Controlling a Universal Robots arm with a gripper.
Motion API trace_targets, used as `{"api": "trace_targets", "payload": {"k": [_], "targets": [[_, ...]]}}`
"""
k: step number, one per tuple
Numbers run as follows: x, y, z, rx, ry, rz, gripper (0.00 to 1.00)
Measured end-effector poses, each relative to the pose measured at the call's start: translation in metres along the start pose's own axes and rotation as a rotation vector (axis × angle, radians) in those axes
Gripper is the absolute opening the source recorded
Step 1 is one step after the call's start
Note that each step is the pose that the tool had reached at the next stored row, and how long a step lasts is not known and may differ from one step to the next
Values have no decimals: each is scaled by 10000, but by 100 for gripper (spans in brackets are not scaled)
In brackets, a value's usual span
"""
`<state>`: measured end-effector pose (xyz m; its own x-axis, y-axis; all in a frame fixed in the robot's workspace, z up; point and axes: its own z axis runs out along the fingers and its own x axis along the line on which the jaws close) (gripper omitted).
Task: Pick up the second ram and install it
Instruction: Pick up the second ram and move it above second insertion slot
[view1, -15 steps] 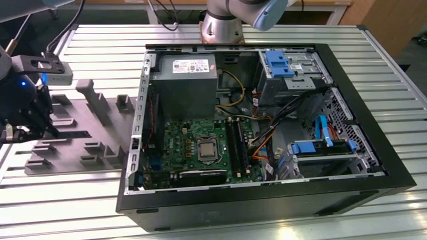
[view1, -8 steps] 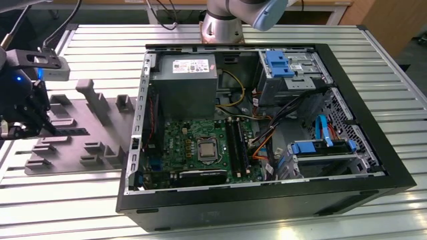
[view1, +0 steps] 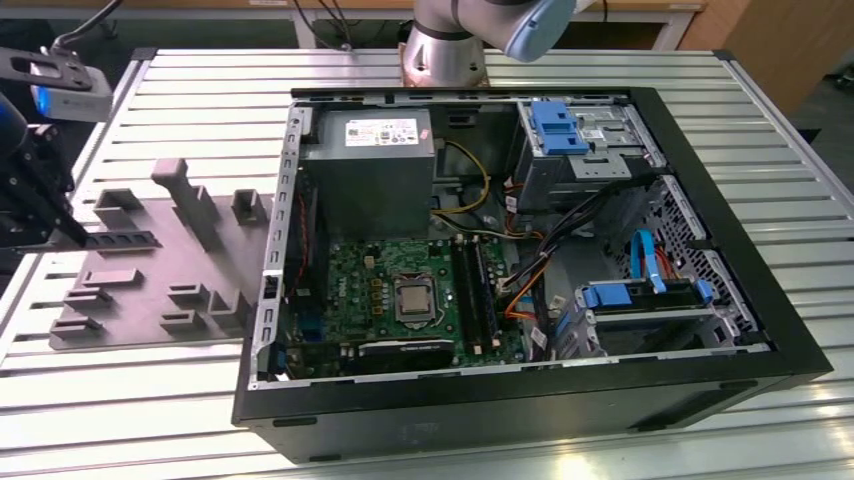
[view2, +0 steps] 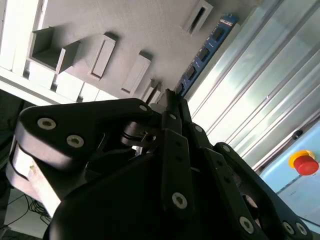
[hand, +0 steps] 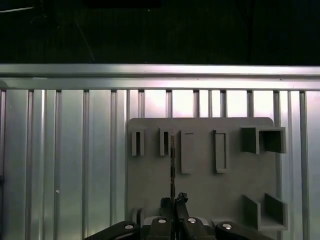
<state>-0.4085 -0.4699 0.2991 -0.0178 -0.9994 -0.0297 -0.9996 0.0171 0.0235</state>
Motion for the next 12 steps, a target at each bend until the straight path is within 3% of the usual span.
{"api": "trace_targets", "payload": {"k": [12], "targets": [[-7,6,-249,1,-1,0,14]]}}
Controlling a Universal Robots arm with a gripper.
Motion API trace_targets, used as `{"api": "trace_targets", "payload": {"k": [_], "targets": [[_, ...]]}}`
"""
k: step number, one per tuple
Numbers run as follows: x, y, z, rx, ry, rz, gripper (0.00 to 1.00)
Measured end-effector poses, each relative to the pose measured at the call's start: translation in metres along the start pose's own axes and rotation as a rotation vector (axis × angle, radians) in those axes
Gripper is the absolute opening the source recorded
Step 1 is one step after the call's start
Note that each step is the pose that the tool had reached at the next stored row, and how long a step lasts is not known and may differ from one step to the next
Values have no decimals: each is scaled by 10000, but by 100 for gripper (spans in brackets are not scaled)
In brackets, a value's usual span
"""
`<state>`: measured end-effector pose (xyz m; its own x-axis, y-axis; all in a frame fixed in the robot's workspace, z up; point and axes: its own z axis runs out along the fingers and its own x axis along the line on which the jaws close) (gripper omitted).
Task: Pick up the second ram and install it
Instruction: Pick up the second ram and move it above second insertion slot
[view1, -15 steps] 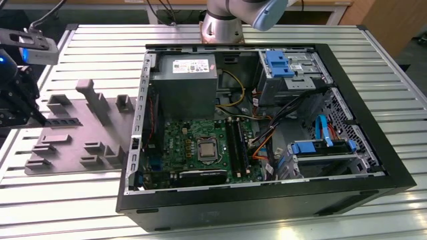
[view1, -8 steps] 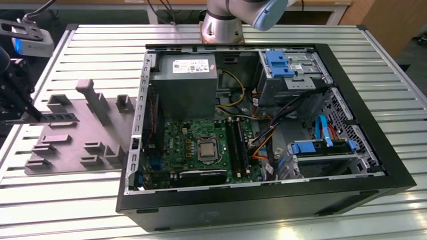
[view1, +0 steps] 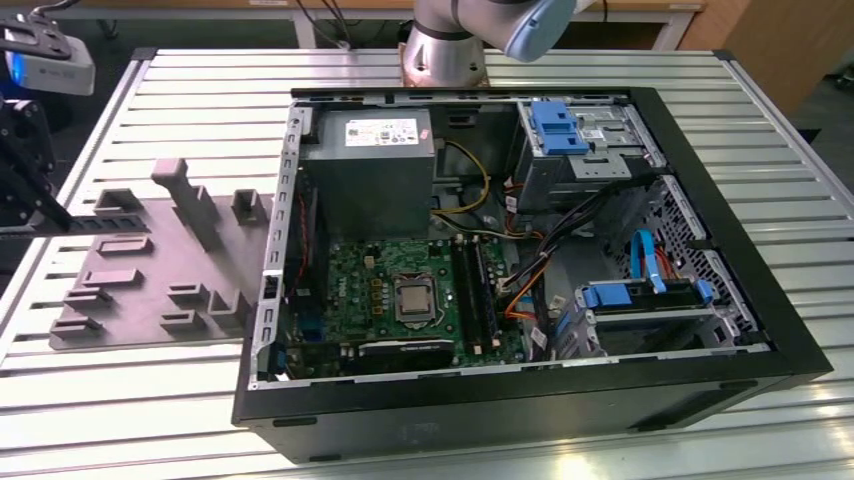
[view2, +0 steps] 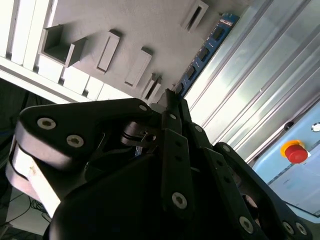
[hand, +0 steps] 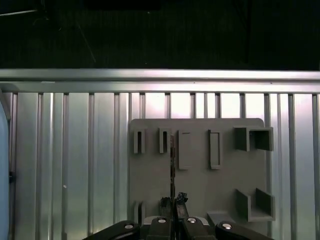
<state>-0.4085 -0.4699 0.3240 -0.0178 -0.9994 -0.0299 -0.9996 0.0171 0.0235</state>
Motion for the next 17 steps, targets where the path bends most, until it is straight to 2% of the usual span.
{"api": "trace_targets", "payload": {"k": [9,17], "targets": [[-6,5,-204,-3,2,0,14],[-7,5,-226,-5,-4,0,14]]}}
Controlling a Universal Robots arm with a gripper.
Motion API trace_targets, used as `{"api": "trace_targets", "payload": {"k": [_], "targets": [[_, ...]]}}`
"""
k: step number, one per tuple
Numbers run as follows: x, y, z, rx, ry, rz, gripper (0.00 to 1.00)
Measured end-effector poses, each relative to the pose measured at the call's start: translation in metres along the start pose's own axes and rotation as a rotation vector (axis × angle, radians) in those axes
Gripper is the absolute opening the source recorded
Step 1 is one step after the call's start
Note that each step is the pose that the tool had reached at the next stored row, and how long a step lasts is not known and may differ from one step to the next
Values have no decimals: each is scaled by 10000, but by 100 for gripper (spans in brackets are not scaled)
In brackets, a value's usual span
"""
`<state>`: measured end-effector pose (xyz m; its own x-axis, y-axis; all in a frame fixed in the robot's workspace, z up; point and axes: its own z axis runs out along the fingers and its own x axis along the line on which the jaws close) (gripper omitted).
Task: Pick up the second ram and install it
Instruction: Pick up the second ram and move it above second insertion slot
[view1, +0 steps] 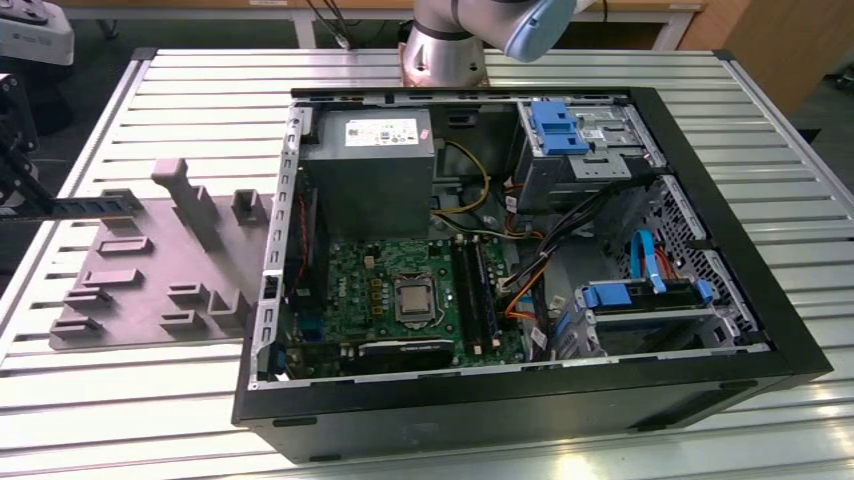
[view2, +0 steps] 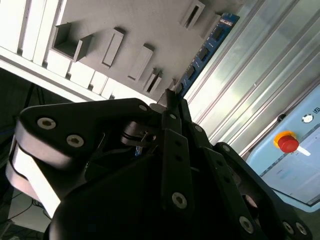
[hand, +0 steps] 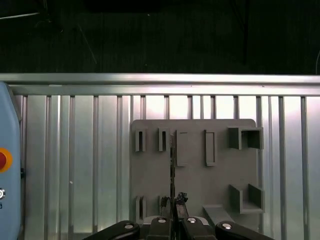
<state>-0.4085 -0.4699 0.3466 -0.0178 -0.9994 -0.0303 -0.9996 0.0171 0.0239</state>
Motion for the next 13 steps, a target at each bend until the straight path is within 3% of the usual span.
{"api": "trace_targets", "payload": {"k": [5,13], "targets": [[-1,-79,3,-2,1,0,14],[-1,-82,3,-1,38,1,14]]}}
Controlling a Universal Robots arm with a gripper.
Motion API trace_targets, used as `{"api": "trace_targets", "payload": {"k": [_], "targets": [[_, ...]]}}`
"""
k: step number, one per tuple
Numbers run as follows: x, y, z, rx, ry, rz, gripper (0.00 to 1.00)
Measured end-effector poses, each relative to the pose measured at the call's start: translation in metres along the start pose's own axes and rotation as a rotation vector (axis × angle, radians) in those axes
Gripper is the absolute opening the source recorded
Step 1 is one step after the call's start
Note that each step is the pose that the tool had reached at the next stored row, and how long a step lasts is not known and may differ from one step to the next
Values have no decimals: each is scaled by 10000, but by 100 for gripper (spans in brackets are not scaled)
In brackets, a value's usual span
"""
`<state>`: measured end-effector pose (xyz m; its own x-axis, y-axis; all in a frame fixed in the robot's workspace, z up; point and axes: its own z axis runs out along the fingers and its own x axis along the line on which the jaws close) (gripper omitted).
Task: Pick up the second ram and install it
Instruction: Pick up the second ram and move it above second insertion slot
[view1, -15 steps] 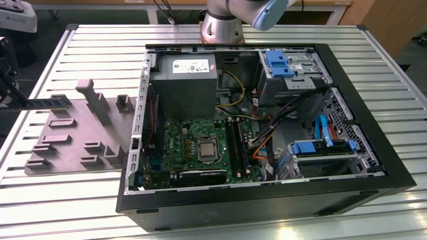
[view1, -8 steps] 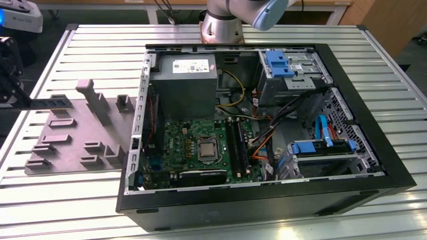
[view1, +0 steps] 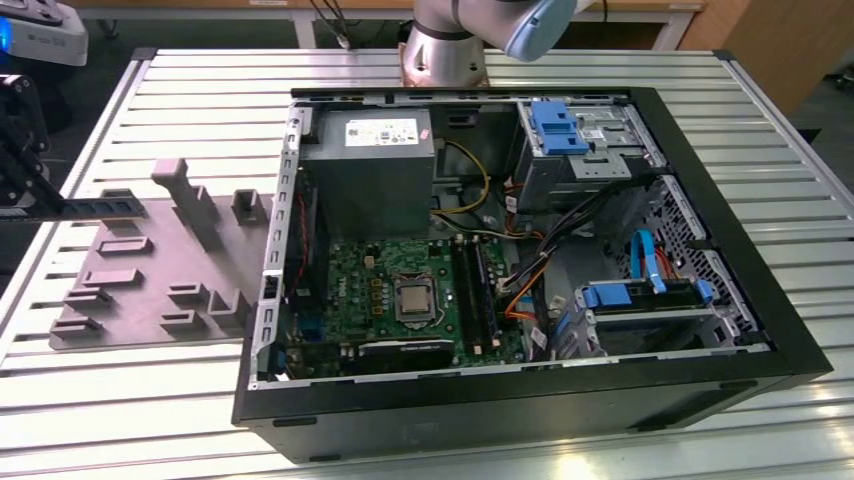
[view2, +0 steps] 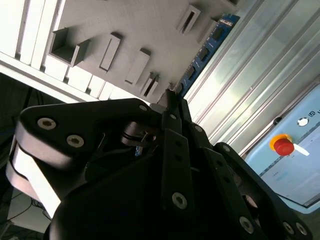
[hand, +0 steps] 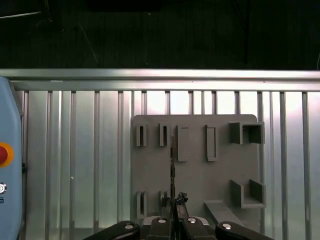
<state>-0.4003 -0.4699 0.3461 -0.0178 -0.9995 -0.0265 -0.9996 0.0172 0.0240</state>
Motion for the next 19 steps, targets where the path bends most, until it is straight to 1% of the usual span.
{"api": "trace_targets", "payload": {"k": [3,6,9,14,17,19], "targets": [[0,0,-3,0,-1,0,14],[-2,1,-56,0,0,0,14],[-4,3,-140,0,-1,0,14],[-10,7,-308,2,-1,0,14],[-13,9,-396,5,-1,-1,14],[-14,10,-440,8,-1,0,14]]}}
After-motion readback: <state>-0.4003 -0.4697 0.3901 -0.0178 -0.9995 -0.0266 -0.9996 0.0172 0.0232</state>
